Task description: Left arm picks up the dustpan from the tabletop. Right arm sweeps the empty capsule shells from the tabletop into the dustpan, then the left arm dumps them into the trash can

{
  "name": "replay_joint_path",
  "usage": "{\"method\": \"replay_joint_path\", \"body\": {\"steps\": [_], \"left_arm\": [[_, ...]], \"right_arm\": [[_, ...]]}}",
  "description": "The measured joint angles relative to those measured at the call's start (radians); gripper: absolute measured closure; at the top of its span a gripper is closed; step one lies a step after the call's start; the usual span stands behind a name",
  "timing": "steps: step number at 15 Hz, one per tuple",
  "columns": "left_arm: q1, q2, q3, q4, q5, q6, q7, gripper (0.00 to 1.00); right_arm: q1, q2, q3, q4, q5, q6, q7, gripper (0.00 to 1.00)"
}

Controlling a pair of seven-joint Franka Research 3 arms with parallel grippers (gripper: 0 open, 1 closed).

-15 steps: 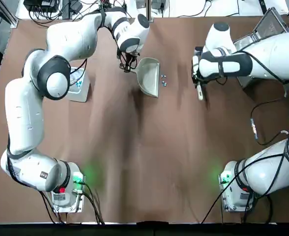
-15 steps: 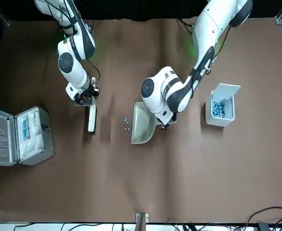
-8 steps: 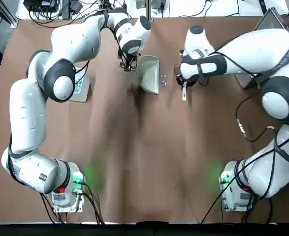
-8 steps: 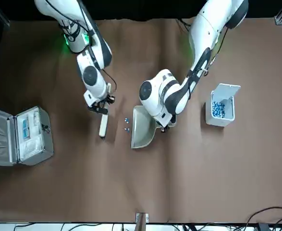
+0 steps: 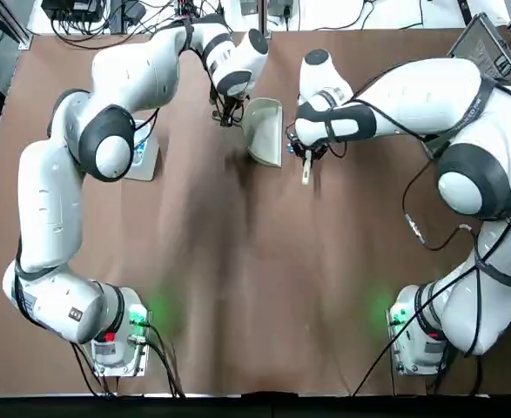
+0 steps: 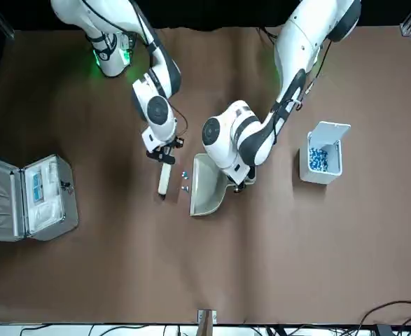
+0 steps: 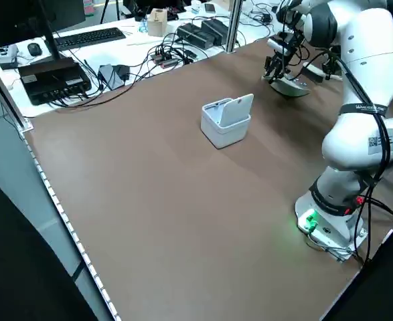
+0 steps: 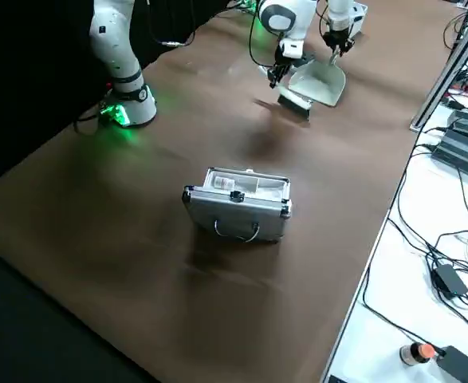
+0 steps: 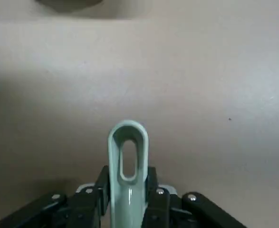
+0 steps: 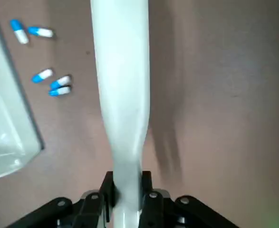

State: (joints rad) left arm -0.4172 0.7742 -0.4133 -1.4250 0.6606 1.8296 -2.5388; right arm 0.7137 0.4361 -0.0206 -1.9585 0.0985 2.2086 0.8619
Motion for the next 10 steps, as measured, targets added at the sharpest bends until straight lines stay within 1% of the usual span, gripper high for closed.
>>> {"method": "replay_joint_path", "body": {"steps": [4,7,10], "left_arm": [[-0.007,0.001,0.0,0.002,0.0,0.0,0.0,0.67],[-0.009,0.002,0.0,0.003,0.0,0.0,0.0,0.67],[-0.009,0.002,0.0,0.004,0.0,0.0,0.0,0.67]], "right_arm": [[0.027,0.08,0.0,0.078,-0.001,-0.004,0.017,0.74],[0.034,0.099,0.0,0.102,-0.002,-0.004,0.021,0.74],[0.04,0.106,0.0,0.11,-0.003,-0.004,0.024,0.74]]}}
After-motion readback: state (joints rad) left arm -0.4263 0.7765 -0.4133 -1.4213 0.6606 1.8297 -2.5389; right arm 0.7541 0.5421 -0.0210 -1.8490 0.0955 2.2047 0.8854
